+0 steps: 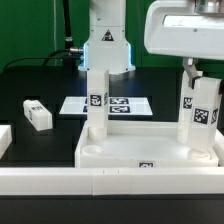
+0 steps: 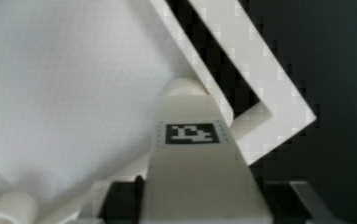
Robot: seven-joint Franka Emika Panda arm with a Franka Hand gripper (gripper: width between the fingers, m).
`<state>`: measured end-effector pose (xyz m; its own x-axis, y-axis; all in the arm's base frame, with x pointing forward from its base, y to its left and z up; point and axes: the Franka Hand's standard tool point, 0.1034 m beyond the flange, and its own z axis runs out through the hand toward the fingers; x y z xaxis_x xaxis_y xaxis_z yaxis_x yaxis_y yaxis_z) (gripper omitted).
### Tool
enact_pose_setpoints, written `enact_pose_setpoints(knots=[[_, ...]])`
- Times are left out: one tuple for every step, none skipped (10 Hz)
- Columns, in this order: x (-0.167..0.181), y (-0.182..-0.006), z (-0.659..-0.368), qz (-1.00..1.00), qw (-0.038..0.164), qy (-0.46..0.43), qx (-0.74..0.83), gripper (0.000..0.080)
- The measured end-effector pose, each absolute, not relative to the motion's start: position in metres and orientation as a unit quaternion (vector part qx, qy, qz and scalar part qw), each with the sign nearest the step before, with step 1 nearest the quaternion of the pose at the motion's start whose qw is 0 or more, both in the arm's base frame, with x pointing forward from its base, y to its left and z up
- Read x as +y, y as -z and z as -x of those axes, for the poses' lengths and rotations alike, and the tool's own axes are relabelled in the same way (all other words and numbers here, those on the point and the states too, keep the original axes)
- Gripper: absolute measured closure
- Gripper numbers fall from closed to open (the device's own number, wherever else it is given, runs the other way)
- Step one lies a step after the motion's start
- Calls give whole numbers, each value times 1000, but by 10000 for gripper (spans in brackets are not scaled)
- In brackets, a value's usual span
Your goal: Assemble desk
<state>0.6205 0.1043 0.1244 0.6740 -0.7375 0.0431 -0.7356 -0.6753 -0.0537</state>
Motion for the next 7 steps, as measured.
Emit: enact_pose_setpoints(knots=[[105, -124, -621, 889, 20, 32, 456, 512], [108, -125, -622, 865, 21, 31, 501, 512], [108, -125, -622, 853, 22, 30, 521, 512], [108, -125, -623, 851, 22, 31, 523, 512], [107, -125, -623, 859, 21, 32, 511, 447], [105, -125, -623, 879, 17, 32, 476, 447], [106, -125, -623, 882, 15, 31, 470, 258]])
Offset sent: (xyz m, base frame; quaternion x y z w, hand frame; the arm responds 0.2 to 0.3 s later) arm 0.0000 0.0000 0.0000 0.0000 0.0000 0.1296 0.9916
